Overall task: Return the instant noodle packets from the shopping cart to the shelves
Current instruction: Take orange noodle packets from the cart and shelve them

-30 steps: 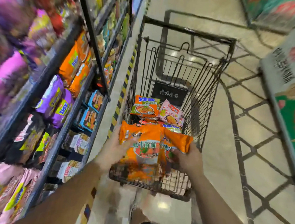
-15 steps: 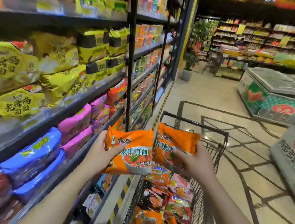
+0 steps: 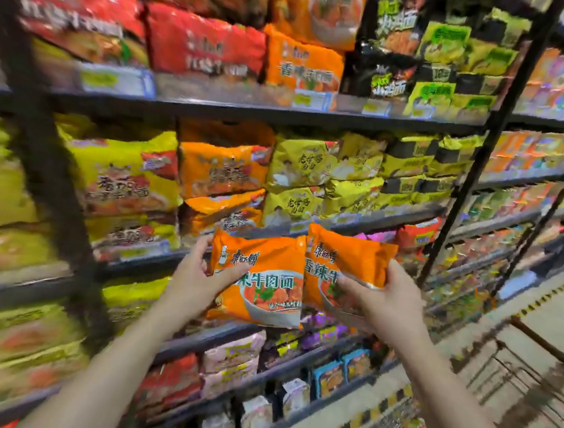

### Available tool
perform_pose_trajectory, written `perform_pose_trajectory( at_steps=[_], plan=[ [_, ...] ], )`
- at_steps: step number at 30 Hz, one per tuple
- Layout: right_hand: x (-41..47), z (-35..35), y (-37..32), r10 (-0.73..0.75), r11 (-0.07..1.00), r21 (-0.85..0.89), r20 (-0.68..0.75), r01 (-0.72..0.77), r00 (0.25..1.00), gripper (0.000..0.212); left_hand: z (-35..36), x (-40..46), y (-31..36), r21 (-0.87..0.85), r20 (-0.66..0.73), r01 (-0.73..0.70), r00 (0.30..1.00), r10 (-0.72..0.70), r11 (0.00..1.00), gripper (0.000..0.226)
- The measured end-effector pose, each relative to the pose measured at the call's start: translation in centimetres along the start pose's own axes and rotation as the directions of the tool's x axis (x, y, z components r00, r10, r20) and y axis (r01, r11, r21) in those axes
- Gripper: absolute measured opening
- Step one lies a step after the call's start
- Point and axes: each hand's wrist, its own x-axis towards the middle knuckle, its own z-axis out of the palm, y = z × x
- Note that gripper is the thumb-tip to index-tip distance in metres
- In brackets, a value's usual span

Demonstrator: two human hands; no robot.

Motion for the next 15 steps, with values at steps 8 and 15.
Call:
perform_pose_trajectory(
  at_steps=[8,15],
  plan=[
    [-5.6,14.2,-11.6,-0.217,0.969,0.181,0.317,0.166,0.923,0.030,-17.8,-12.1,0.0,-0.035,-0.401,0.076,0.912,-0.084,0.996,0.045],
    [-16.5,28.1,-24.8,-0.375,0.920,0.308,0.515,0.242,0.770,0.036,-34.6,-25.8,0.1,0.054,-0.648,0.136,0.758,-0.069,0.989,0.035]
  ],
)
